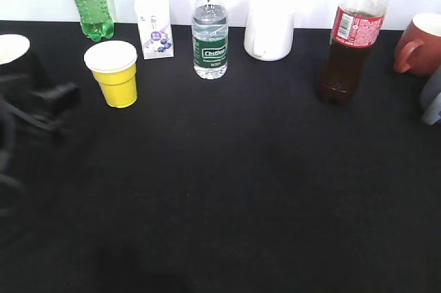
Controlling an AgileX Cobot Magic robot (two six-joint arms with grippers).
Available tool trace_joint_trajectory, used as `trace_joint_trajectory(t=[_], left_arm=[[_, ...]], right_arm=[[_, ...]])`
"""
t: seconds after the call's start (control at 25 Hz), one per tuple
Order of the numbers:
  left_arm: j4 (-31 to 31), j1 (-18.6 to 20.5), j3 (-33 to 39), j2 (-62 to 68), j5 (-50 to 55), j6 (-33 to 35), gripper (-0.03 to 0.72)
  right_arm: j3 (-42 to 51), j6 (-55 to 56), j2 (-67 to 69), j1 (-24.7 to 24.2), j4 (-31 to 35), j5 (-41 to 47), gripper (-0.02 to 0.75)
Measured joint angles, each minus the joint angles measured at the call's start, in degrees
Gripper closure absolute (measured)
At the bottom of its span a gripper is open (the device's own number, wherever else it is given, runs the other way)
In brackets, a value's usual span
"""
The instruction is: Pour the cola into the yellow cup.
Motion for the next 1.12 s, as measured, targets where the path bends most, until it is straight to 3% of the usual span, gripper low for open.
trace_joint_trajectory(t=[0.16, 0.32, 0.68, 0.8, 0.96, 1.12], left_arm=[[2.08, 0.00, -0.38, 16.60, -19.22, -2.68, 0.111], [2.37, 0.25, -8.69, 27.58, -20.22, -4.91, 0.018], [2.31, 2.53, -25.04, 43.95, -17.98, -6.57, 0.025], [4.14, 3.31, -27.98, 46.43, -17.49, -7.11, 0.077], [4.92, 3.31, -28.05, 46.79, -17.94, -7.25, 0.228], [5.31, 3.31, -26.81, 45.19, -17.65, -7.32, 0.241]], right_arm=[[0.00, 0.00, 0.00, 0.00, 0.00, 0.00, 0.153], [0.00, 0.00, 0.00, 0.00, 0.00, 0.00, 0.153], [0.00, 0.00, 0.00, 0.00, 0.00, 0.00, 0.153], [0.00, 0.00, 0.00, 0.00, 0.00, 0.00, 0.153], [0.00, 0.00, 0.00, 0.00, 0.00, 0.00, 0.153], [0.00, 0.00, 0.00, 0.00, 0.00, 0.00, 0.153]])
